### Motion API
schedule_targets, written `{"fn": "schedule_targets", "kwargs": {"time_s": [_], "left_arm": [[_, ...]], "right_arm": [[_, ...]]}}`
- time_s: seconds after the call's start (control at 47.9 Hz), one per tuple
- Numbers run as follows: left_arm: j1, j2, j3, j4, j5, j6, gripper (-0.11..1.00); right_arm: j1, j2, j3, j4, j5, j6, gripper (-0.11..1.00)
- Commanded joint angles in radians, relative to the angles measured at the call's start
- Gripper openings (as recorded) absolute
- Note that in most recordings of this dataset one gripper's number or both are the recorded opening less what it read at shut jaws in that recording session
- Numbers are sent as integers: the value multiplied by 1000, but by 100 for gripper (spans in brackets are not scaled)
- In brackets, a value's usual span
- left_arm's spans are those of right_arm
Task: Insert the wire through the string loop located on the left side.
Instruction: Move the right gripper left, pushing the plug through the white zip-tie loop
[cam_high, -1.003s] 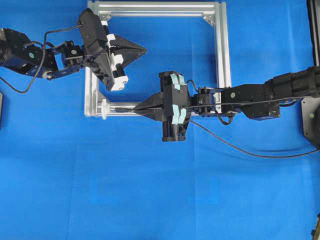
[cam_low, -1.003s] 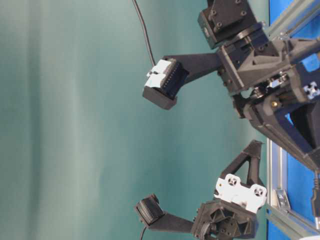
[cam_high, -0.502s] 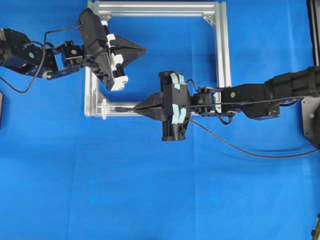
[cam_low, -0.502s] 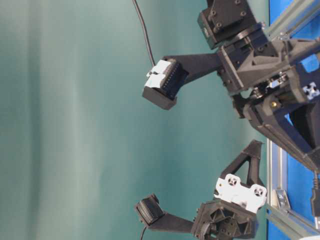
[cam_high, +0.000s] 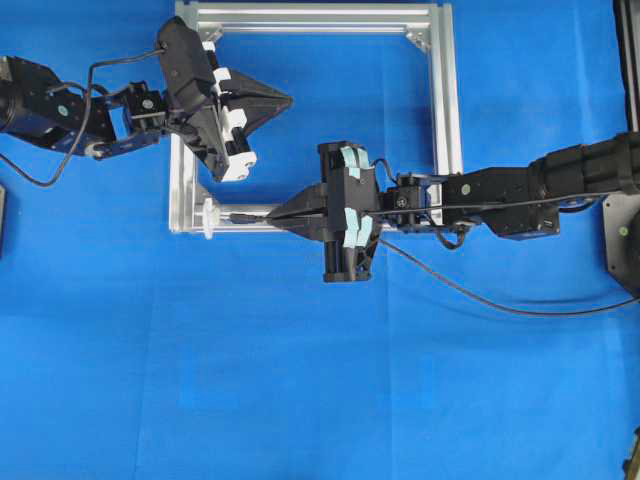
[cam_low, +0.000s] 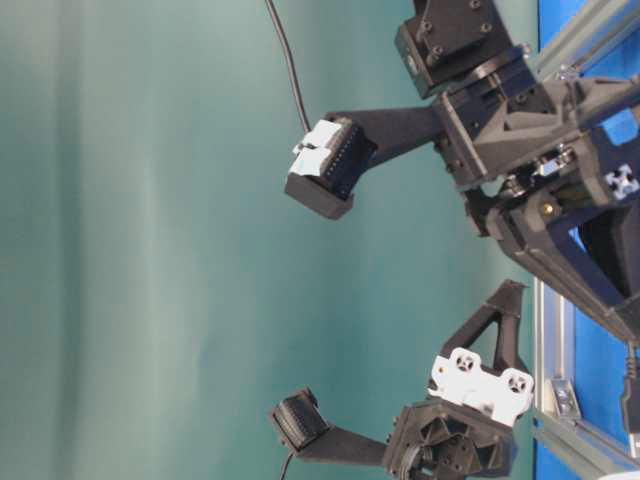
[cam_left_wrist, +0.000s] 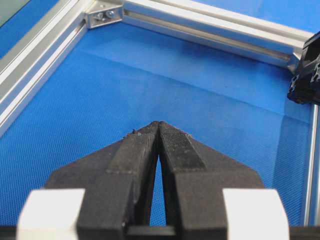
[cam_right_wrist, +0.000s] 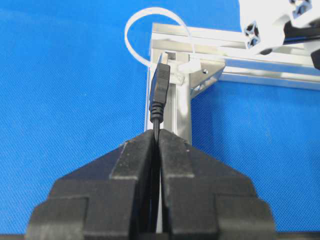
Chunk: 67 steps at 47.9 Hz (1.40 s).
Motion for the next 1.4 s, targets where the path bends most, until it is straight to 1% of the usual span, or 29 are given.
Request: {"fn": "schedule_targets", "kwargs": {"time_s": [0.0, 0.836, 1.045, 1.379], "left_arm": [[2, -32, -11, 3, -5, -2, 0], [2, -32, -12, 3, -5, -2, 0], [2, -32, -14, 3, -5, -2, 0], [2, -32, -14, 3, -5, -2, 0]], "right_arm": [[-3, -18, -18, 0, -6, 2, -1], [-2, -12, -29, 0, -6, 2, -1], [-3, 26, -80, 0, -9, 2, -1], [-3, 120, -213, 0, -6, 2, -1]]}}
